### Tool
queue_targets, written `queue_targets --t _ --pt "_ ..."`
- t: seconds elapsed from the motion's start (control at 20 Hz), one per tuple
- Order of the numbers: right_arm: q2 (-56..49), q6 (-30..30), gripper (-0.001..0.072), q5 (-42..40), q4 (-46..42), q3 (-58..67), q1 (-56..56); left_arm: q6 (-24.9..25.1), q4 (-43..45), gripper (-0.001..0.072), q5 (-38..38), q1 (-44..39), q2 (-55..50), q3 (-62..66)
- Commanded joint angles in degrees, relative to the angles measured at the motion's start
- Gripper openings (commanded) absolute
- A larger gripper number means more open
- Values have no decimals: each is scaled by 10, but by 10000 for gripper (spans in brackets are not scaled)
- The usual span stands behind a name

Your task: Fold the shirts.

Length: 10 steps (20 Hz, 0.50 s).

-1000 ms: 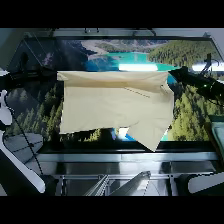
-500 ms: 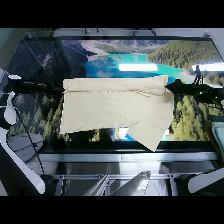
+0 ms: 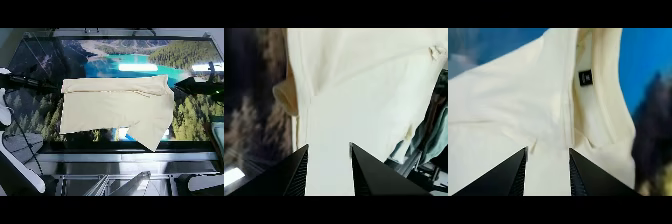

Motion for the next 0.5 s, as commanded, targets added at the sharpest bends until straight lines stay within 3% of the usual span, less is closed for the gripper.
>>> queue_targets --t 0.0,0.15,0.35,0.45 --pt "69 96 318 91 -158 -67 -31 -16 3 294 -10 36 68 -99" --pt "159 146 319 41 -163 -250 -31 19 20 294 17 45 144 -257" --pt "275 233 320 -91 -157 -440 -11 23 107 295 63 42 211 -402" --pt "304 235 320 -136 -141 -488 22 24 115 295 74 42 234 -442"
